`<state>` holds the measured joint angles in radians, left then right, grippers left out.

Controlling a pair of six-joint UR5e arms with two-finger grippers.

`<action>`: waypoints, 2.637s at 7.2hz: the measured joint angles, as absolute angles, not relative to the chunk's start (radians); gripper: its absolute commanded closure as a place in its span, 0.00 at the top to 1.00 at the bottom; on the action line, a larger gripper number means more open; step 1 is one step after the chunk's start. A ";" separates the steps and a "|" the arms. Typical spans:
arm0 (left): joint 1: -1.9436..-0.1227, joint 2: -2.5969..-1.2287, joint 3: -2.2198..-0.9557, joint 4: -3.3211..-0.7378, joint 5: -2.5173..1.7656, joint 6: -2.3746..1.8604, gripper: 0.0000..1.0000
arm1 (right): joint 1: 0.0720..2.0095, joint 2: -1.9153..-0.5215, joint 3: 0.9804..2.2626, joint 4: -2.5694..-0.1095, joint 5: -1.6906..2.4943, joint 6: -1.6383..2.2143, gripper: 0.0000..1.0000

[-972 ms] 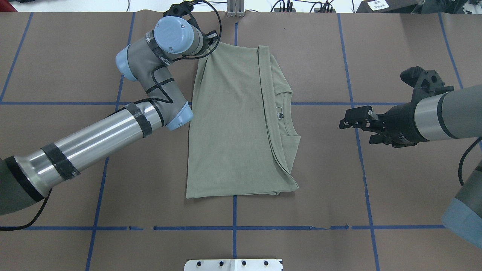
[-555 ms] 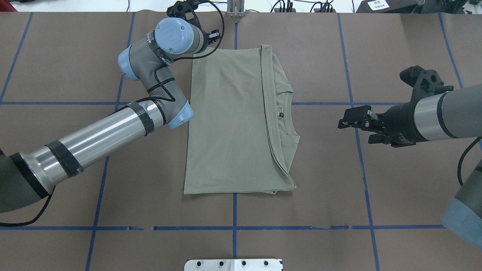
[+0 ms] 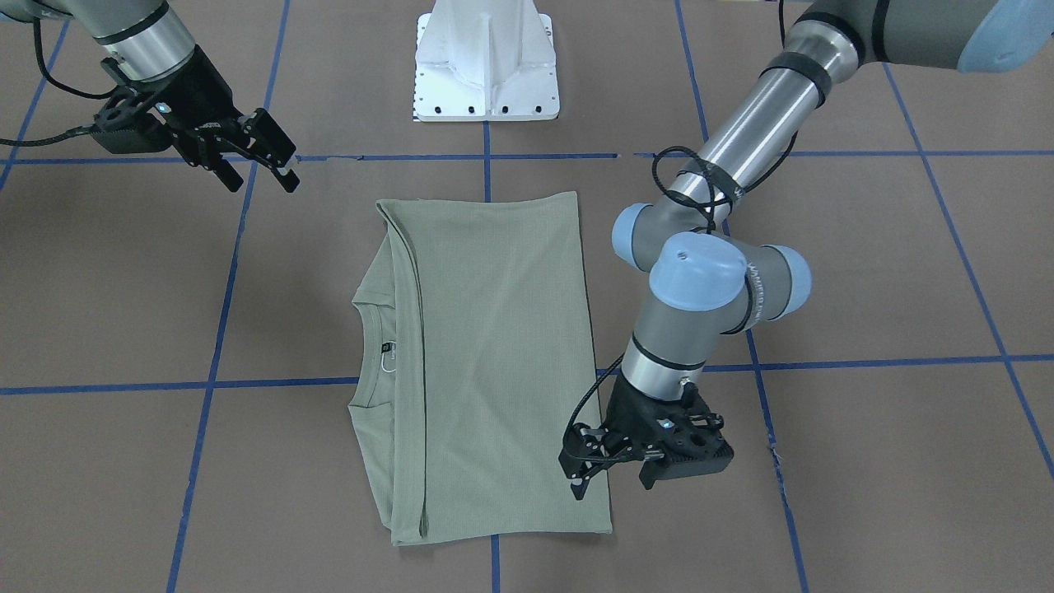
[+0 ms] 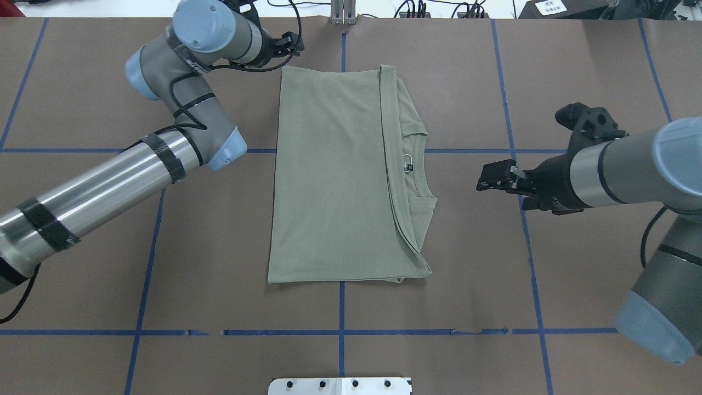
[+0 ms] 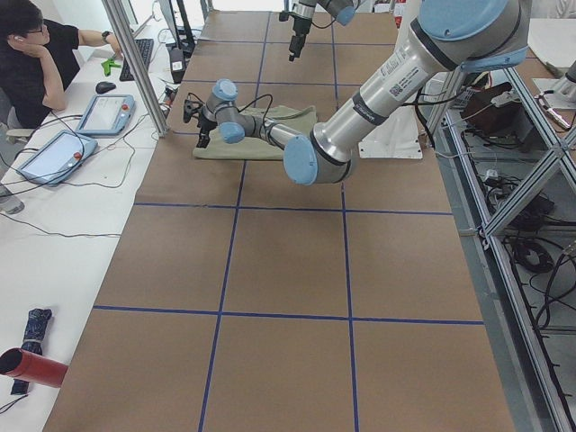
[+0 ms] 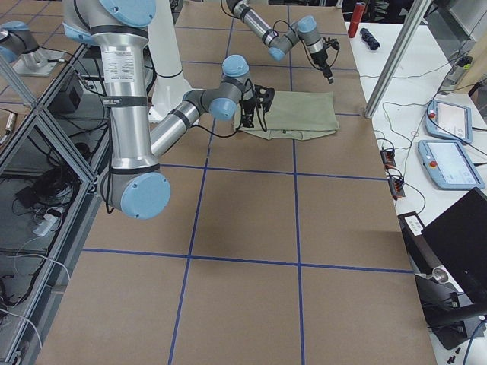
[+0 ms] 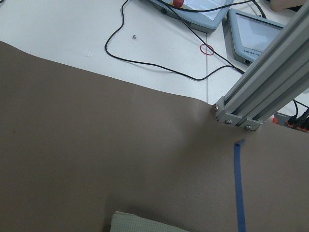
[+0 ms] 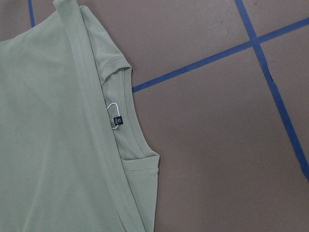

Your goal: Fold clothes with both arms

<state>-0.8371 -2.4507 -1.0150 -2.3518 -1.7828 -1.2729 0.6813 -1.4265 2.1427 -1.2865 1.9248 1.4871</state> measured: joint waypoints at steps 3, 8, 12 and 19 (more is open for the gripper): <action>-0.857 -2.188 -1.381 -2.234 -1.855 -1.214 1.00 | 0.597 -1.165 1.981 -1.540 1.837 1.296 1.00; -0.853 -2.000 -1.644 -2.201 -1.913 -1.212 1.00 | 0.436 -0.966 1.768 -1.789 1.671 0.966 1.00; -0.849 -1.993 -1.641 -2.200 -1.914 -1.213 1.00 | 0.422 -0.956 1.718 -1.796 1.672 0.863 1.00; -0.847 -1.993 -1.637 -2.200 -1.914 -1.214 1.00 | 0.449 -0.966 1.688 -1.799 1.719 0.843 1.00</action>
